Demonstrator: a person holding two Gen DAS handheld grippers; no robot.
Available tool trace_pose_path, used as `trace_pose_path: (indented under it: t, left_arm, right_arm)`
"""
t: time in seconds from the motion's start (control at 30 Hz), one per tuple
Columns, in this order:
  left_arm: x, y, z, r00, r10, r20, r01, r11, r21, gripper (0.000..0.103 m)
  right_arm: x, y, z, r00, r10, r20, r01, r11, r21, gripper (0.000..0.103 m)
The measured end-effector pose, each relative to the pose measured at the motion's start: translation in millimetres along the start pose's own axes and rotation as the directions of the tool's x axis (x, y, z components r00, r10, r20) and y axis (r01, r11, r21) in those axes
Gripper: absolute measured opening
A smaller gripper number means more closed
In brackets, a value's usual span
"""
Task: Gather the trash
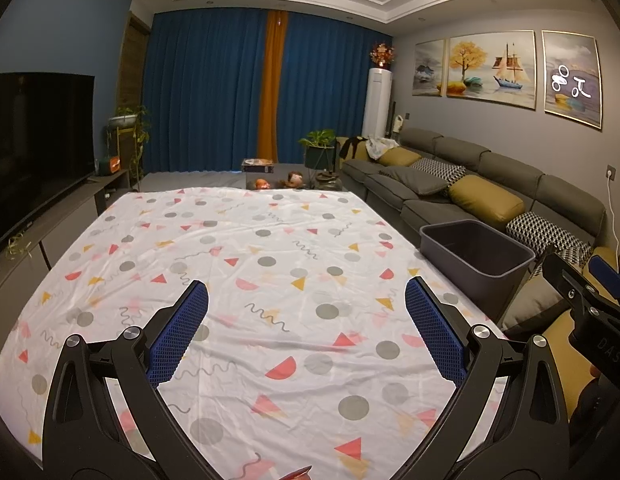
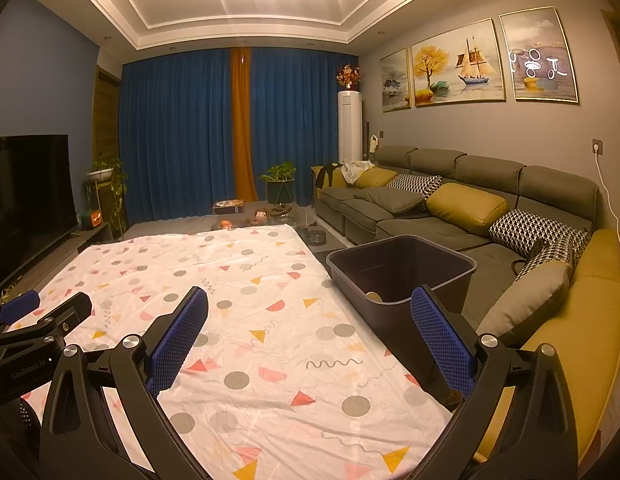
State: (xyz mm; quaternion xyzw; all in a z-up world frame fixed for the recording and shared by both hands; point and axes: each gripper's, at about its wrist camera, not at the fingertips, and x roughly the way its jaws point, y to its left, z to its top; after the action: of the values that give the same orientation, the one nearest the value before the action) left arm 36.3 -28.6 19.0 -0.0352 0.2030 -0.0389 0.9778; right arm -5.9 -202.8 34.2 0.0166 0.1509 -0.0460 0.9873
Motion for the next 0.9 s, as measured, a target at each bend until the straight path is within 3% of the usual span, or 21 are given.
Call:
trace_pose_path:
  t: [0.9]
  left_arm:
    - [0.5,-0.4,-1.5,1.0,0.0,-0.006,0.0,1.0,-0.004,0.097]
  right_arm:
    - [0.4,0.2,0.5,1.0,0.001,0.001,-0.001,1.0,0.003,0.097]
